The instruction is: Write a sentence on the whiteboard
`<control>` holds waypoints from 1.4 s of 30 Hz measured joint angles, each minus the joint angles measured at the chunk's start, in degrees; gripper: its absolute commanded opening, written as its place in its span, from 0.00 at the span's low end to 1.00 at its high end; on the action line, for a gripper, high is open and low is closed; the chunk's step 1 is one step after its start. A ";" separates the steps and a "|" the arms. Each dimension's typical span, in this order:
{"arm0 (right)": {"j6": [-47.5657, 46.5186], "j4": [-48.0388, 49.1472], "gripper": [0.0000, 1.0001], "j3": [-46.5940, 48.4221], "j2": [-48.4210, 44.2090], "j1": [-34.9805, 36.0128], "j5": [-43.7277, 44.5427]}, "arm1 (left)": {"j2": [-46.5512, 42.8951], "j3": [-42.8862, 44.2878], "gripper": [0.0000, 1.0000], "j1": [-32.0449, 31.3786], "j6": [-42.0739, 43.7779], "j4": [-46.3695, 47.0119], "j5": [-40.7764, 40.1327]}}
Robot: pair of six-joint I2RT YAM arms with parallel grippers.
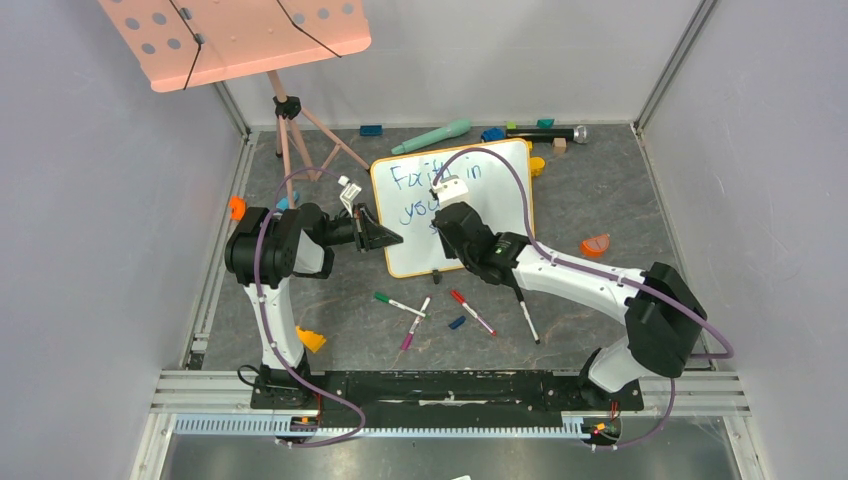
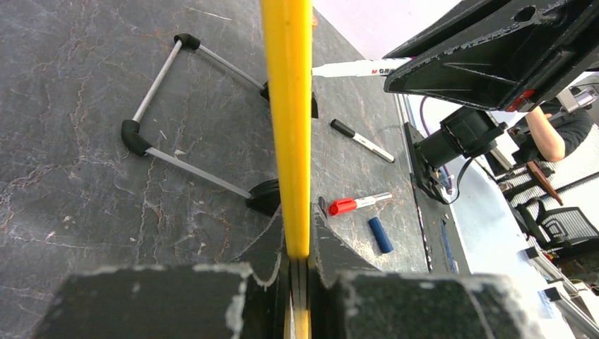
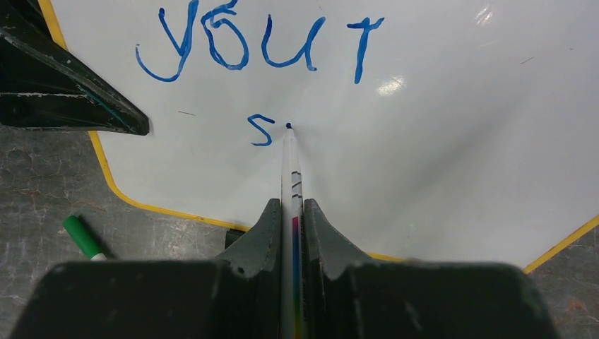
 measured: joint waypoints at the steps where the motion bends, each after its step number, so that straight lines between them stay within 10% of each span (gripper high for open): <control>1: 0.04 -0.02 0.00 0.00 0.00 0.00 0.04 | 0.00 0.00 0.02 0.00 0.00 0.02 0.02; 42: -1.20 -0.74 0.00 1.84 -0.28 -1.14 -1.92 | 0.00 0.00 0.02 0.00 0.02 0.02 0.04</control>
